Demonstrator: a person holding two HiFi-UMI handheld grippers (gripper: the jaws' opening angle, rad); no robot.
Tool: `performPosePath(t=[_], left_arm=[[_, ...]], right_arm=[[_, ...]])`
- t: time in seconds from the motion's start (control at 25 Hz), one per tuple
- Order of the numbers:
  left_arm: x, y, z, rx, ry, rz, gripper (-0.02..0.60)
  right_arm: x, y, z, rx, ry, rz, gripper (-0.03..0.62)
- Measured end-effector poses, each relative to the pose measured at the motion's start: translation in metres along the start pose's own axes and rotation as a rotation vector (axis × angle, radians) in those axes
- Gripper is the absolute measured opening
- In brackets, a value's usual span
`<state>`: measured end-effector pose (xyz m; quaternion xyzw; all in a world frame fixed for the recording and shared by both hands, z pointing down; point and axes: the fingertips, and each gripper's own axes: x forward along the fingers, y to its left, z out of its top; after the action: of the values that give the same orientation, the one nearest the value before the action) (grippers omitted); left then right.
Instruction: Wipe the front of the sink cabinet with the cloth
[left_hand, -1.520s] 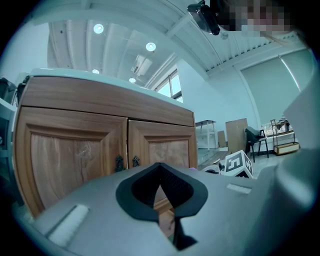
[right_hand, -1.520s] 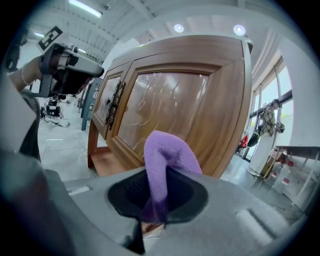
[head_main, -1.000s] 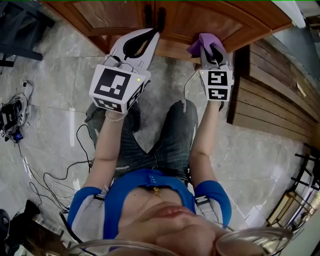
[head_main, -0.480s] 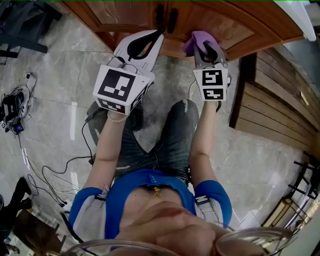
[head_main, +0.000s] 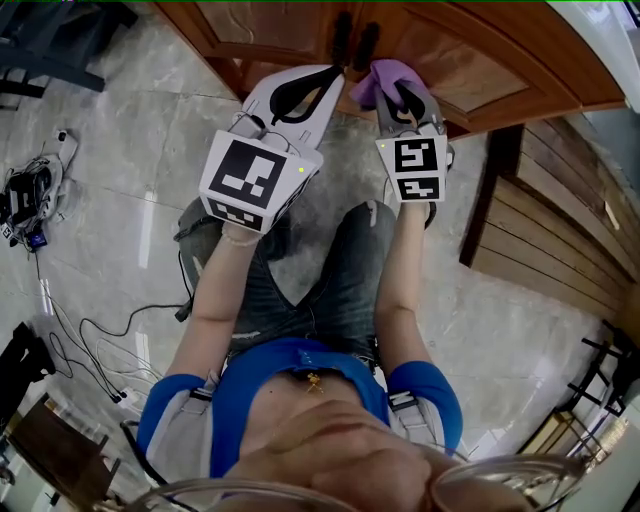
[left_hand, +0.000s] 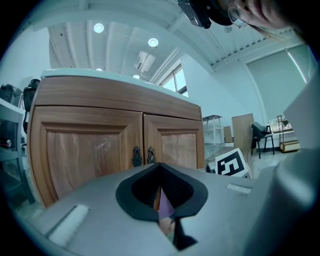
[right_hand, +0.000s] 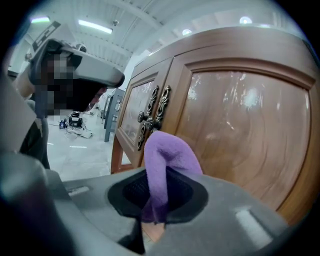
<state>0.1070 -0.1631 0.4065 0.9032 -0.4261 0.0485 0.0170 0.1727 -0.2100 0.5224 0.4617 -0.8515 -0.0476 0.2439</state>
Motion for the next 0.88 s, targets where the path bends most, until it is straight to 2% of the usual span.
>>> performPosePath(t=[0.44, 0.88], left_arm=[[0.014, -0.004, -0.003, -0.004, 0.009, -0.031, 0.000], [0.060, -0.002, -0.023, -0.034, 0.044, -0.068, 0.000]], right_arm=[[-0.002, 0.005, 0.004, 0.025, -0.020, -0.001, 0.058], [-0.021, 0.000, 0.017, 0.099, -0.092, -0.029, 0.058]])
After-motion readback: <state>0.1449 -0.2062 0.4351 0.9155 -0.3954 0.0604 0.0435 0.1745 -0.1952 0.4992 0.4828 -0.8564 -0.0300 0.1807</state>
